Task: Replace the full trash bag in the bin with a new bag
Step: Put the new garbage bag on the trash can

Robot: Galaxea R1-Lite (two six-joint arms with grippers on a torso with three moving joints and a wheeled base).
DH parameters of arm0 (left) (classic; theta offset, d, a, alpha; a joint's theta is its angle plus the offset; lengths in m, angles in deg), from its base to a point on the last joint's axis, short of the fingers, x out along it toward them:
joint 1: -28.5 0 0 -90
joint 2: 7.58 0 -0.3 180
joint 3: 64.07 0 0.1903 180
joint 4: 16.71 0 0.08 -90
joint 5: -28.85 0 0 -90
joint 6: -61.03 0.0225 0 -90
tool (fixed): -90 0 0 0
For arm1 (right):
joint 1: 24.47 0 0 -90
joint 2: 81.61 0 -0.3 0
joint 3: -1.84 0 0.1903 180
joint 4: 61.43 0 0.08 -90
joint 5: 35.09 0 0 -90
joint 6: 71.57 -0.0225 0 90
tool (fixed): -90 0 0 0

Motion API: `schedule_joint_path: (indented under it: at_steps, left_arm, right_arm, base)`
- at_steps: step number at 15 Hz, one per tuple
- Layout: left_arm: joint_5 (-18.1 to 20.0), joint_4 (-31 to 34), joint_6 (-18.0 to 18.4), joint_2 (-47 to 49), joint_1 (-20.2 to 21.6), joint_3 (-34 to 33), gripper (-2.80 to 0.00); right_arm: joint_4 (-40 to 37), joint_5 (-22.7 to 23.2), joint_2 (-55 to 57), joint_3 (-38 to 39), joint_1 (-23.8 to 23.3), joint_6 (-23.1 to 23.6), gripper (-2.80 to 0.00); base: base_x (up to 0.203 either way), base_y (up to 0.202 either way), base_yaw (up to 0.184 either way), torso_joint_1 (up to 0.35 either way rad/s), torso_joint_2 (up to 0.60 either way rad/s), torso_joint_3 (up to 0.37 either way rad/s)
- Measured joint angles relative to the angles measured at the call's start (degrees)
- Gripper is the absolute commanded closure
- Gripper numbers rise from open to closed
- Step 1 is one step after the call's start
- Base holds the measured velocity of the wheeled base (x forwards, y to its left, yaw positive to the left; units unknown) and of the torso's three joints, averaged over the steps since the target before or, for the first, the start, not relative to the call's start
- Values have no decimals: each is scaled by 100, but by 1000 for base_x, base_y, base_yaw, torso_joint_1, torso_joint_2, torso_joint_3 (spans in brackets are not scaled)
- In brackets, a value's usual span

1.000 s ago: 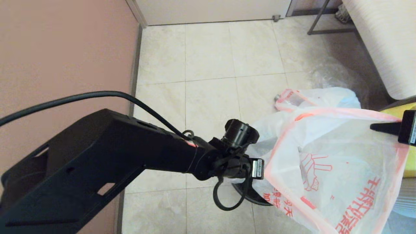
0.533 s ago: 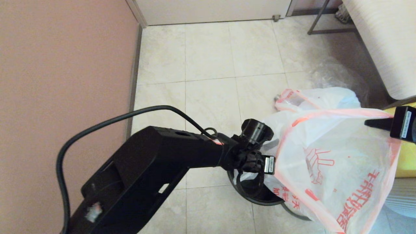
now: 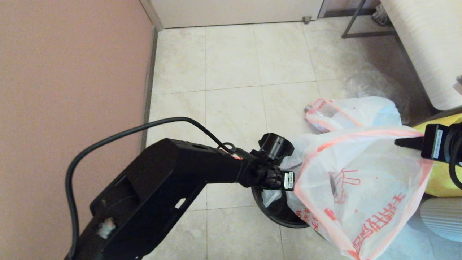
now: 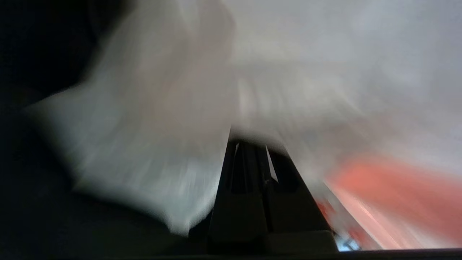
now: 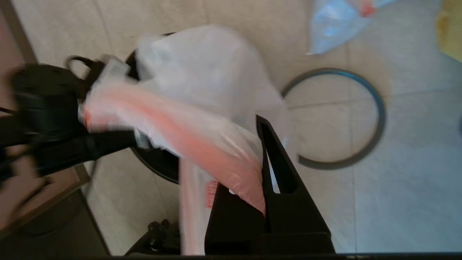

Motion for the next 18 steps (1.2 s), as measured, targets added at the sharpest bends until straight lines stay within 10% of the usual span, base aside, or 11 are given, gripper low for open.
schedule_joint_path:
  at_steps: [7,12,13,18]
  left_arm:
    - [330,-153,-503,-2102,-222,-2810,0]
    - [744,-1669,-470,-2803,-127,-4253,0]
    - [772,-1931,-267,-2736,-82,-4280,-280]
    - [1483,-3452,1191,-1923,210,-3992,-280]
  right_arm:
    - [1245,-6,604,-55,318,-140,0]
    - [1154,-3,918,-527,418,-149,0]
    - [1090,-5,943,-561,418,-149,0]
    - [1034,3,1023,-685,393,-165,0]
  base:
    - [0,0,0,0,0,0]
    - [0,0,0,0,0,0]
    - [0,0,0,0,0,0]
    - [0,0,0,0,0,0]
